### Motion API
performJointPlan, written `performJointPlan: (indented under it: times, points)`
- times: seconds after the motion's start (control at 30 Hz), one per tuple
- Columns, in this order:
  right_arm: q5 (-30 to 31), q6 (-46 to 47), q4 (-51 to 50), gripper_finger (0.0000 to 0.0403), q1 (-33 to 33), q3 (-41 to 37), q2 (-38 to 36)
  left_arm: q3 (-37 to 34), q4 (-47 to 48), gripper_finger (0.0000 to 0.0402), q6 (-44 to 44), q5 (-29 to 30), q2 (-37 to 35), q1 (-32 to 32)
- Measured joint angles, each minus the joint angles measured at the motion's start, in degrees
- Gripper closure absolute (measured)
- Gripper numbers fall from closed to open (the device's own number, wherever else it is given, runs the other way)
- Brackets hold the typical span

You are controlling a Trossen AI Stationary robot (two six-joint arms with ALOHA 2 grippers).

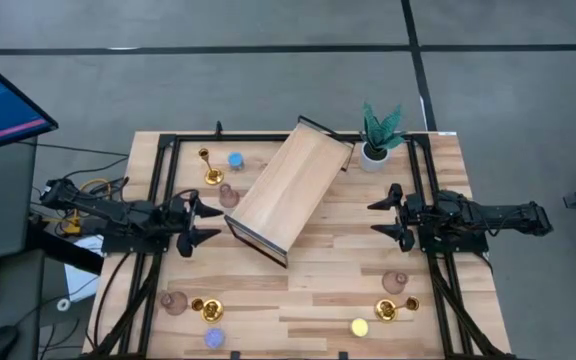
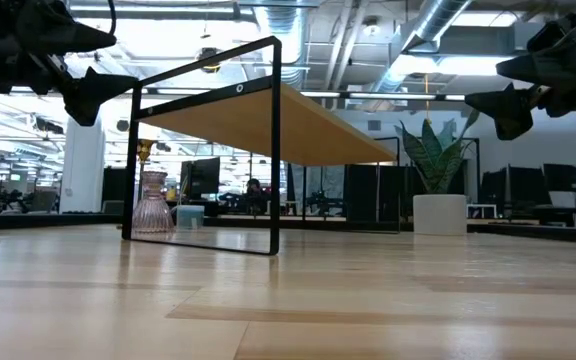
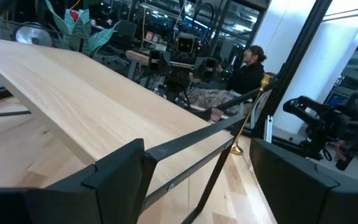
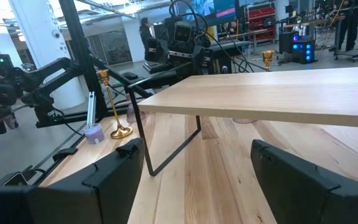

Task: Pick & Place candle stick holders
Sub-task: Put the blue candle on the shelf

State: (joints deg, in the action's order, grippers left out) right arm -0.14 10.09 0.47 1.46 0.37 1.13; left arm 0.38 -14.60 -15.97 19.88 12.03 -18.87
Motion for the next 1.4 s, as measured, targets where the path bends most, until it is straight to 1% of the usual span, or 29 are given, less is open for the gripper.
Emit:
performJointPlan:
  times: [0.1, 0.17, 0.23, 0.33, 0.47, 0.7, 1.0, 1.03, 1.13, 1.17, 1.27, 1.4]
  points:
    - [0.0, 0.0, 0.0, 0.0117, 0.0, 0.0, 0.0, 0.0, -2.9, 0.0108, 0.4, 0.6, 0.0, 0.0]
    - [0.0, 0.0, 0.2, 0.0117, 0.0, 0.0, 0.0, 0.0, -6.5, 0.0108, 0.5, 2.4, 0.0, 0.0]
    - [0.1, 0.0, 0.5, 0.0117, 0.0, 0.0, 0.0, 0.0, -13.0, 0.0108, 0.5, 4.0, 0.0, 0.0]
    - [0.1, 0.0, 2.1, 0.0117, 0.0, 0.0, 0.0, 0.0, -22.9, 0.0108, 0.5, 4.5, 0.0, 0.0]
    - [0.1, 0.0, 2.8, 0.0117, 0.0, 0.0, 0.0, 0.0, -31.0, 0.0108, 0.5, 4.5, 0.0, 0.0]
    - [0.1, 0.0, 4.7, 0.0117, 0.0, 0.0, 0.0, 0.0, -38.2, 0.0108, 0.5, 4.7, 0.0, 0.0]
    - [0.1, 0.0, 17.7, 0.0117, 0.0, 0.0, 0.0, 0.0, -45.3, 0.0108, 0.6, 5.5, 0.0, 0.0]
    - [0.1, 0.0, 19.2, 0.0117, 0.0, 0.0, 0.0, 0.0, -46.5, 0.0108, 0.6, 6.2, 0.0, 0.0]
    - [0.1, 0.0, 23.3, 0.0117, 0.0, 0.0, 0.0, 0.0, -51.0, 0.0108, 2.9, 12.4, 0.0, 0.0]
    - [0.1, 0.0, 24.7, 0.0117, 0.0, 0.0, 0.0, 0.0, -52.2, 0.0108, 3.8, 13.4, 0.0, 0.0]
    - [0.1, 0.0, 28.2, 0.0117, 0.0, 0.0, 0.0, 0.6, -53.4, 0.0108, 4.0, 14.5, 0.0, 0.0]
    - [0.1, 0.0, 31.1, 0.0117, 0.0, 0.0, 0.0, 4.9, -53.2, 0.0108, 5.9, 14.6, 3.2, 0.0]
